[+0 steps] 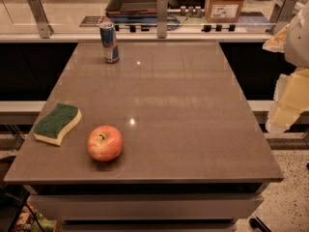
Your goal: Move apple near redbull can
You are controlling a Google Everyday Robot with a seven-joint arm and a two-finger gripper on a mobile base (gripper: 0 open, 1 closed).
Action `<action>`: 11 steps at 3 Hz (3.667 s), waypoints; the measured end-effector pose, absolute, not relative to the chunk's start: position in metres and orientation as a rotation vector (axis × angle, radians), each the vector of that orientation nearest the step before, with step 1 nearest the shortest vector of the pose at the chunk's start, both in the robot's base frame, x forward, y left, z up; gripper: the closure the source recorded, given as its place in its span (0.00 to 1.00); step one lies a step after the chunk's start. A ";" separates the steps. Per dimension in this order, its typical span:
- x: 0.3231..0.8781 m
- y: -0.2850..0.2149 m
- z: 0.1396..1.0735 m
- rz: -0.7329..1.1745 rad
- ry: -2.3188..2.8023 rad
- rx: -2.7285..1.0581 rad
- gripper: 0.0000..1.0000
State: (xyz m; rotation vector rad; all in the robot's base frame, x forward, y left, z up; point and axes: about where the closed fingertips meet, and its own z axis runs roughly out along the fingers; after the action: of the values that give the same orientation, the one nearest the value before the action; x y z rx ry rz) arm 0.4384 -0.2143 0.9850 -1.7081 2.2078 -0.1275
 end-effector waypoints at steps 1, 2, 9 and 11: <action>0.438 -0.214 0.985 -0.128 2.208 -1.708 0.00; 0.435 -0.206 0.987 -0.089 2.176 -1.720 0.00; 0.420 -0.019 0.930 0.615 1.745 -1.428 0.00; 0.431 0.000 0.916 0.636 1.703 -1.444 0.00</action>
Offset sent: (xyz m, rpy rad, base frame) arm -0.0095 0.0177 -0.0008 0.0732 0.0189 0.0649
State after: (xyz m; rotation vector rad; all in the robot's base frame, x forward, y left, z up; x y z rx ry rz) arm 0.4310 -0.0004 0.9162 -1.4442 1.7028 0.6358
